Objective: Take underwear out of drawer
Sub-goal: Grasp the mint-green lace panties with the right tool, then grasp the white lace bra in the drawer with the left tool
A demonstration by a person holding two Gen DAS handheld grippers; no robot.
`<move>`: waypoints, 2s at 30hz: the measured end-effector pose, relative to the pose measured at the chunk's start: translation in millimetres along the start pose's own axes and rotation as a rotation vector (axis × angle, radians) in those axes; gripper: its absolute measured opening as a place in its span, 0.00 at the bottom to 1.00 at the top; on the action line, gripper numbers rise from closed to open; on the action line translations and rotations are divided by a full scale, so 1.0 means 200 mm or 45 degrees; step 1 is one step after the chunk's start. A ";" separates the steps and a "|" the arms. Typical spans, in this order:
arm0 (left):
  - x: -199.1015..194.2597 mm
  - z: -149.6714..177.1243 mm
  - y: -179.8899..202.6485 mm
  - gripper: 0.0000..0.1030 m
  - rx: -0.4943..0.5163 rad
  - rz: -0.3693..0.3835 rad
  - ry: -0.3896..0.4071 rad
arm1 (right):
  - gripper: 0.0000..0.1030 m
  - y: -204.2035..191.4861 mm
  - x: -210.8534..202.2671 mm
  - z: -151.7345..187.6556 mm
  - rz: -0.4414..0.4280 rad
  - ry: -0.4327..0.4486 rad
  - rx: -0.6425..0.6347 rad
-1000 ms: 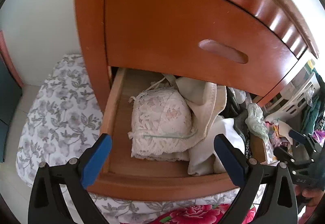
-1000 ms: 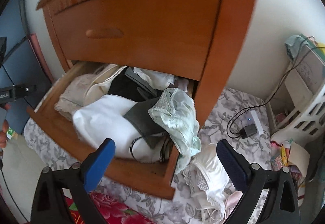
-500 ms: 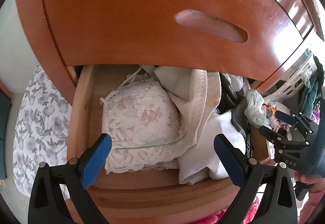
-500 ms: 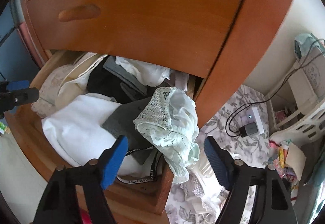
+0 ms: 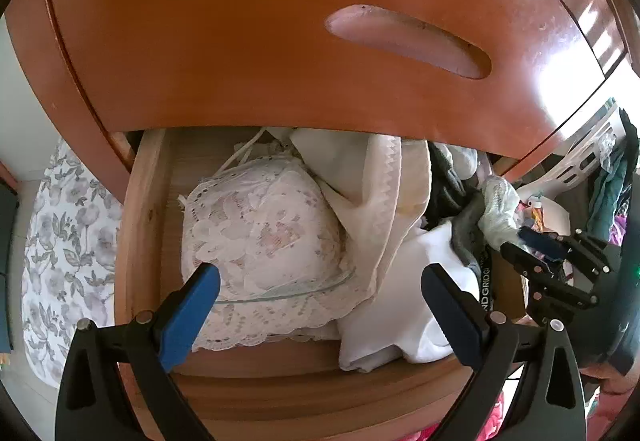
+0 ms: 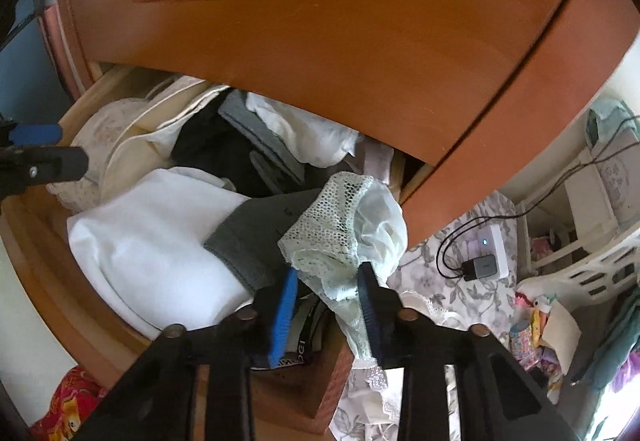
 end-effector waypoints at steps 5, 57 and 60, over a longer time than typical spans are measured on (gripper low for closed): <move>0.01 -0.02 0.02 0.98 0.003 -0.009 -0.008 | 0.10 0.00 0.00 -0.01 0.031 0.006 -0.019; 0.21 -0.07 0.14 0.04 0.077 -0.129 -0.021 | 0.01 0.10 0.01 0.05 -0.048 0.070 0.089; 0.23 -0.06 0.18 0.05 0.108 -0.168 -0.012 | 0.01 0.11 0.01 0.05 -0.048 0.068 0.100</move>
Point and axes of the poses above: each gripper's, at about its wrist camera, not at the fingertips, and x roughly the way its jaws point, y to its right, z to its underside, the point moved 2 cm from there along x, roughly the way its jaws point, and after that the axes turned 11 degrees about -z, right-handed, at the moved point
